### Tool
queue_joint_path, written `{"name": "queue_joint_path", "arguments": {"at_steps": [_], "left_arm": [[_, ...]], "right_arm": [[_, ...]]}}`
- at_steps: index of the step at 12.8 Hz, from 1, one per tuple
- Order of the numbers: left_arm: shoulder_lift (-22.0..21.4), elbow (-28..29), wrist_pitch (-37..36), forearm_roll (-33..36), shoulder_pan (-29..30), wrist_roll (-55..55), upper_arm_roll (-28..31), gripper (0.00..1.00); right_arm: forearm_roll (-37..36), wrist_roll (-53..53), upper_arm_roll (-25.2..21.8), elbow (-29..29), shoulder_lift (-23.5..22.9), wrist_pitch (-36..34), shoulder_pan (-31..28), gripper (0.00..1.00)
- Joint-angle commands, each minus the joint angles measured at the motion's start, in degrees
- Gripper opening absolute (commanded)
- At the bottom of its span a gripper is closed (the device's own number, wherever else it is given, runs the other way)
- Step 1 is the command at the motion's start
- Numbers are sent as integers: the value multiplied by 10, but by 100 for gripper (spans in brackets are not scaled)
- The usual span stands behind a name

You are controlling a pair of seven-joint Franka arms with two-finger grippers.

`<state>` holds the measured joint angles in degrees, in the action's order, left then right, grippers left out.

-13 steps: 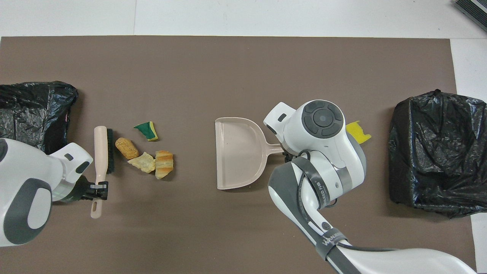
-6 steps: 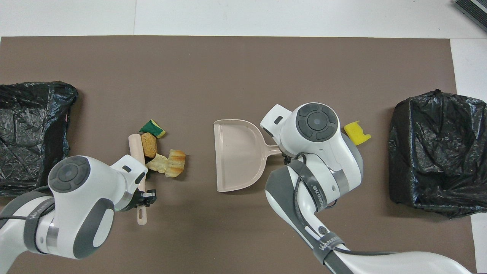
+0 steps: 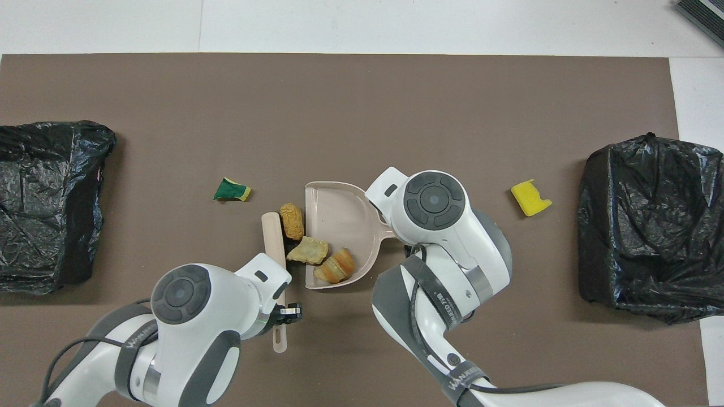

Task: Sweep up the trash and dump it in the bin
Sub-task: 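Sweep the bread pieces into the dustpan with the left gripper, then pull the brush back toward the green sponge with the left gripper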

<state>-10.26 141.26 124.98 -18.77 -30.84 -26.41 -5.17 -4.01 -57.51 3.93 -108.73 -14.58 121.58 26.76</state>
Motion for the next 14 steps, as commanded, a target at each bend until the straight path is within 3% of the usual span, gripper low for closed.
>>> {"name": "queue_joint_path", "arguments": {"at_steps": [1, 4, 6, 9, 12, 14], "left_arm": [[0, -5, 13, -28, -39, -9, 7, 0], [-7, -34, -7, -28, -49, -1, 8, 0], [-17, -56, -71, -16, -34, 8, 14, 0], [-19, -140, -181, 47, 58, 72, 13, 0], [29, -196, -167, 131, 141, 107, 13, 0], [48, -213, -140, 137, 198, 175, 13, 0]], "right_arm": [[-9, 23, 1, 3, -11, 16, 4, 0], [-9, 23, 1, 2, -11, 16, 3, 0], [-9, 23, 1, 2, -11, 16, 3, 0], [-25, 17, 0, 5, -11, 5, 3, 0], [-31, 18, 1, 7, -11, 4, 2, 0], [-35, 18, 0, 7, -10, 6, 3, 0]]}}
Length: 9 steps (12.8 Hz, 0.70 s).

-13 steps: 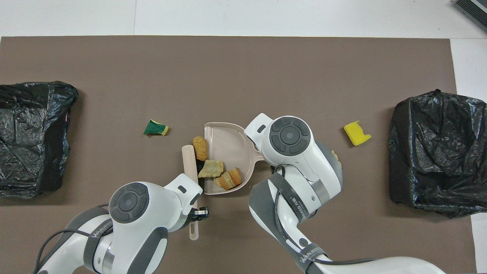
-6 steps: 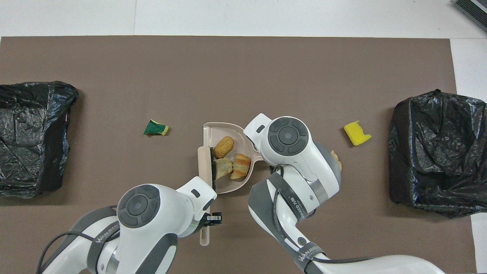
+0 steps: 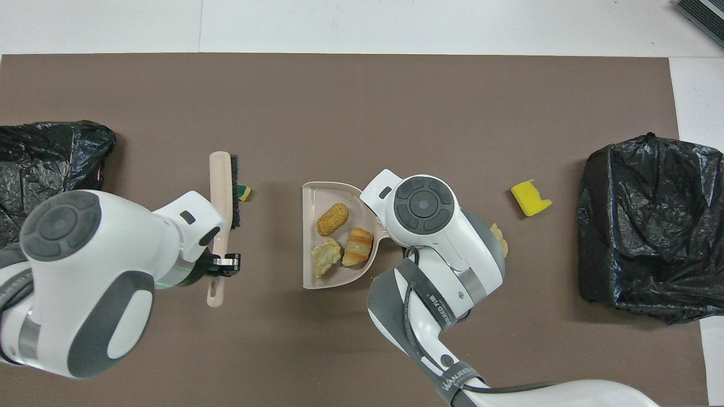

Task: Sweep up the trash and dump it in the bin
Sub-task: 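Pull the brush back toward the green sponge with the left gripper, then sweep the green sponge into the dustpan with the left gripper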

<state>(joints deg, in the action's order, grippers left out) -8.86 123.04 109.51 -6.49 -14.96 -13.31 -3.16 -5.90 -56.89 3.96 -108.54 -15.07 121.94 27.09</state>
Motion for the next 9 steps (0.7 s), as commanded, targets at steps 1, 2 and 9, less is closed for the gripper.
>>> {"name": "queue_joint_path", "arguments": {"at_steps": [1, 2, 9], "left_arm": [[43, -30, 29, 21, 61, 73, -7, 0], [61, -28, 42, 25, 80, 100, -7, 0], [95, 45, 99, 46, 57, 123, -12, 0]], "right_arm": [[-30, 17, 0, 4, -4, 6, 0, 0], [-36, 27, 1, 2, -3, 13, 1, 0], [-64, 46, 0, -1, -5, 22, 12, 0]]}}
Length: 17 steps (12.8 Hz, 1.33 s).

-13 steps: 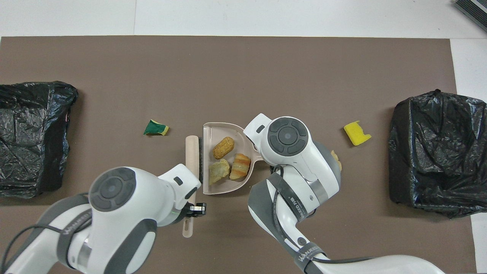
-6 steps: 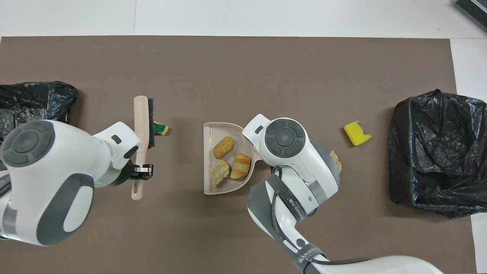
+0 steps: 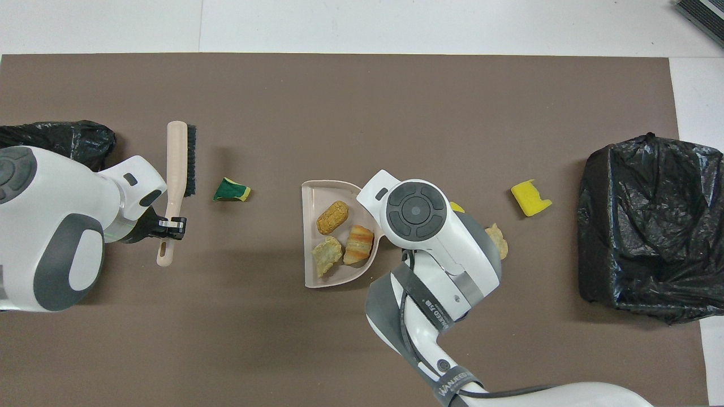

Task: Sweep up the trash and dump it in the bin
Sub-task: 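Sweep the green sponge into the dustpan with the left gripper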

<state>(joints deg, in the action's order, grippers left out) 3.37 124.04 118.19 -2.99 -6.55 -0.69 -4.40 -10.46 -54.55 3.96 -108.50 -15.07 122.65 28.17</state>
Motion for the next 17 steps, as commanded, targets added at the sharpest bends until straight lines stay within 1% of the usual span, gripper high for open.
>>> {"name": "queue_joint_path", "arguments": {"at_steps": [1, 2, 3, 4, 5, 6, 7, 9, 11, 13, 15, 16, 17], "left_arm": [[-38, 50, 8, 11, -42, -5, 1, 0], [-53, 70, 9, 6, -71, -10, 1, 0], [-59, 76, 5, 3, -94, -28, 1, 0], [-63, 78, -4, -11, -117, -56, 0, 0], [-66, 77, -9, -45, -147, -77, 0, 0], [-69, 77, -10, -61, -172, -92, 0, 0], [-72, 77, -12, -67, -199, -106, -1, 0], [-75, 73, -16, -90, -230, -131, -1, 0], [-80, 63, -35, -90, -234, -138, -1, 0], [-91, 48, -73, -90, -229, -144, 1, 0], [-124, 47, -82, -90, -228, -162, 3, 0], [-151, 46, -91, -90, -229, -178, 3, 0], [-169, 44, -109, -90, -232, -219, 0, 0]], "right_arm": [[-18, 23, 1, -1, -7, 15, 1, 0], [-18, 24, 1, 0, -10, 16, 2, 0], [-18, 28, 1, 1, -17, 21, 3, 0], [-18, 36, 1, 1, -21, 31, 10, 0], [-18, 46, 1, 3, -27, 35, 15, 0], [-18, 60, 2, 3, -31, 45, 17, 0], [-17, 78, 2, 5, -37, 54, 25, 0], [-17, 95, 2, 7, -44, 59, 30, 0], [-17, 95, 2, 9, -44, 57, 29, 0], [-17, 88, 2, 11, -42, 52, 22, 0], [-16, 75, 2, 18, -34, 41, 14, 0], [-12, 60, 2, 18, -29, 38, 2, 0], [-8, 43, 2, 18, -23, 37, -6, 0]]}}
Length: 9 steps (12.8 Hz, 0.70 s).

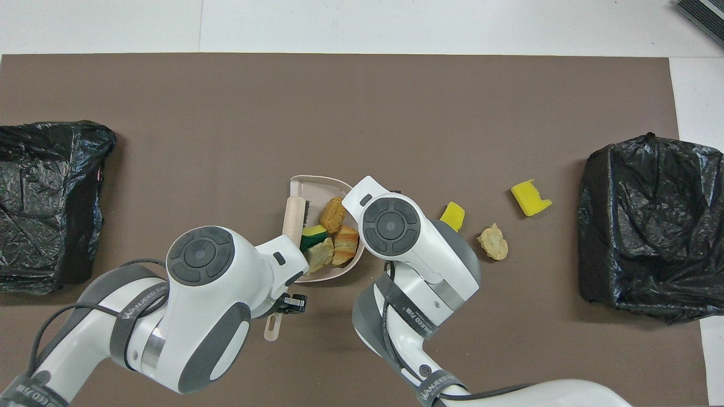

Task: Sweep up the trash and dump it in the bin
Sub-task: 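Sweep the green sponge into the dustpan with the left gripper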

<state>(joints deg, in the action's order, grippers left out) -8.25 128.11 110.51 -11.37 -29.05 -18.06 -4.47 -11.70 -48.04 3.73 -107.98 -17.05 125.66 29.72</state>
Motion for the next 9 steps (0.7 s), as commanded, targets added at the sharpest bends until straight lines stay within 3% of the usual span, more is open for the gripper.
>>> {"name": "queue_joint_path", "arguments": {"at_steps": [1, 5, 7, 9], "left_arm": [[-62, -2, -59, -6, -10, -81, 0, 0], [-103, -2, -138, -7, -27, -170, -19, 0], [-100, -3, -110, -8, -31, -186, -19, 0], [-84, -2, -24, -23, -22, -185, -17, 0]], "right_arm": [[5, -35, 4, 13, 2, -1, -28, 0], [5, -40, 4, 12, 8, -6, -34, 0], [5, -42, 4, 10, 8, -6, -35, 0], [5, -50, 4, 8, 9, -5, -38, 0]]}}
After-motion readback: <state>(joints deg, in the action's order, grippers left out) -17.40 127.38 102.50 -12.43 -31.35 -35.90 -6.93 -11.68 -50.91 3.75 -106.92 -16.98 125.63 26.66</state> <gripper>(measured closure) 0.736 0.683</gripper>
